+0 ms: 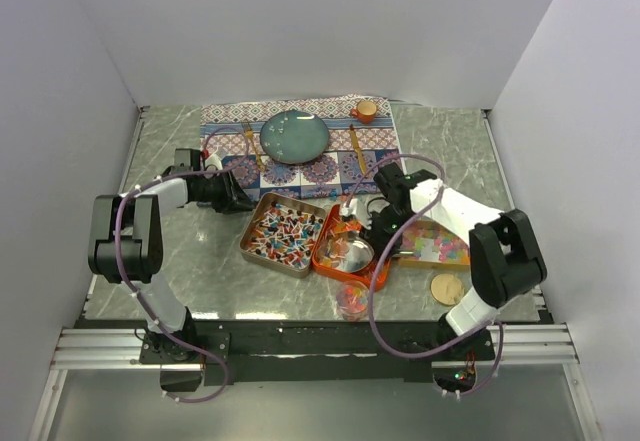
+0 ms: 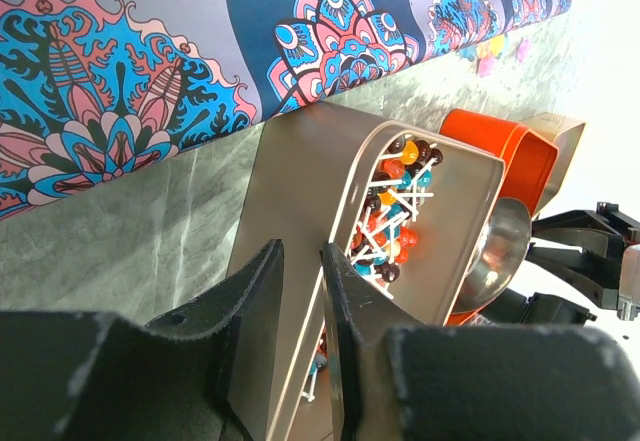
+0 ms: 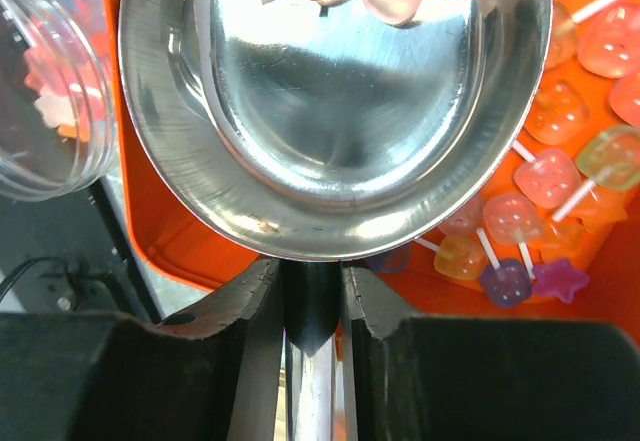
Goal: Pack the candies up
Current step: Scoop the fake candies from the storage box.
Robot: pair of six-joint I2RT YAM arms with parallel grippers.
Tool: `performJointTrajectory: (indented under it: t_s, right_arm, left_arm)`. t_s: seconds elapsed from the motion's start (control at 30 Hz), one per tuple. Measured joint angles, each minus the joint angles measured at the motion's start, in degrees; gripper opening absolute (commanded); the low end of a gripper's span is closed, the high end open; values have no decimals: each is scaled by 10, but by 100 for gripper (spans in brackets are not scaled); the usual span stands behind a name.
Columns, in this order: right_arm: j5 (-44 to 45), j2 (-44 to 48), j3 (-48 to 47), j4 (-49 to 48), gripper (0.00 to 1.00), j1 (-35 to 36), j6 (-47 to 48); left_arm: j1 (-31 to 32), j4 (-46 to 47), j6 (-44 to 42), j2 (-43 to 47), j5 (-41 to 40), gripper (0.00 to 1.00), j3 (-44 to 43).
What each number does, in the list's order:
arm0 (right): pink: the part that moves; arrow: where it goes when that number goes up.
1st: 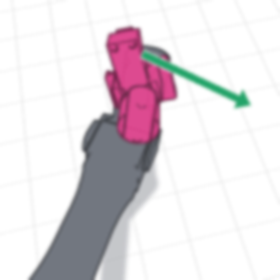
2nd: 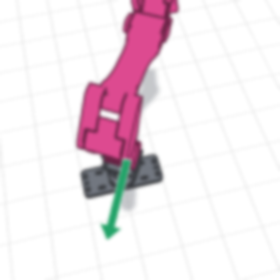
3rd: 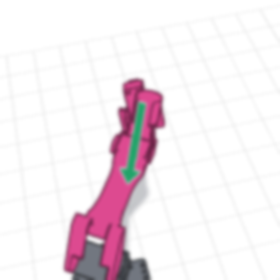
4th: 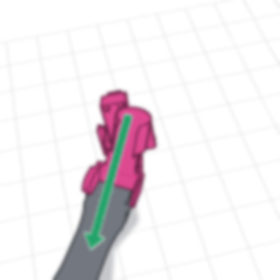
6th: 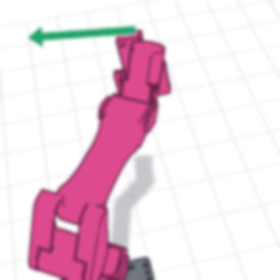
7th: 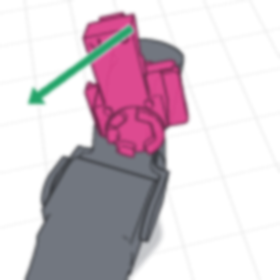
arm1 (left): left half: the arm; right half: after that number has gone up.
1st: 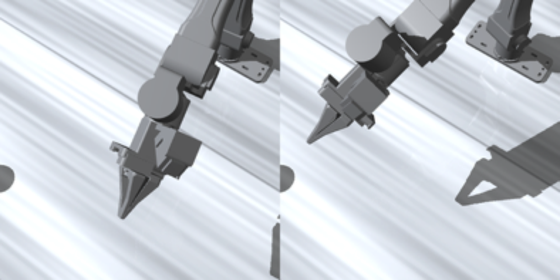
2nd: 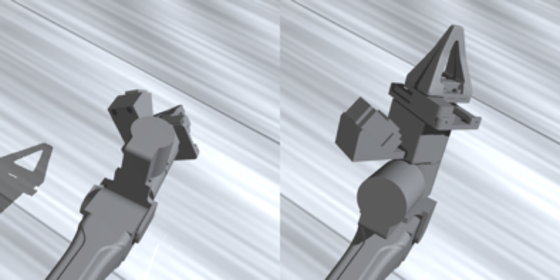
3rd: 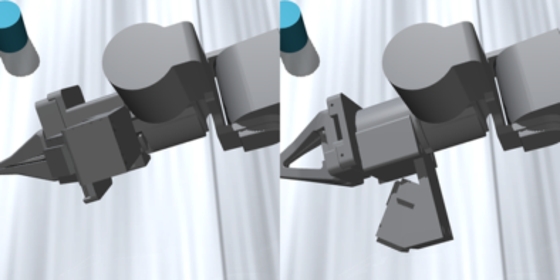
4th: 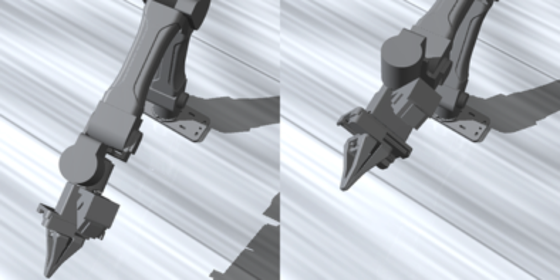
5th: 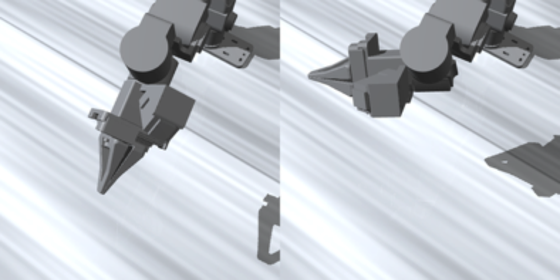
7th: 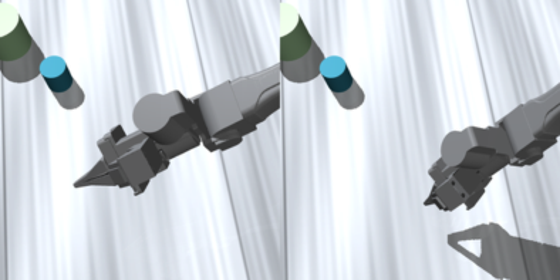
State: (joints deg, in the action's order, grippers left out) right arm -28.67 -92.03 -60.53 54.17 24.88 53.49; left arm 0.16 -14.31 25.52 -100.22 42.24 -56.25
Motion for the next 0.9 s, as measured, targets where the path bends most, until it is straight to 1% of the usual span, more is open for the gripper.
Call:
performJointTrajectory:
  t_s: [0.23,0.33,0.43,0.53,0.7,0.8,0.9]
  right_arm:
    - [39,76,56,-71,0,0,-7]
    - [41,119,89,-97,0,-3,-1]
    - [30,142,114,-107,0,-12,6]
    - [-4,136,119,-110,0,-37,17]
    - [-87,101,106,-100,0,-103,40]
    - [-125,85,95,-96,0,-139,57]
    - [-151,95,95,-95,0,-160,71]
  left_arm:
    - [-2,-5,-2,0,5,28,-3]
    - [-2,-7,-4,0,9,29,-9]
    - [-5,-7,-4,0,16,29,-13]
    - [-11,-11,-7,0,17,29,-18]
    - [-17,-33,-28,0,20,30,-38]
    - [-21,-53,-51,-1,33,31,-52]
    - [-26,-80,-82,-9,46,32,-68]
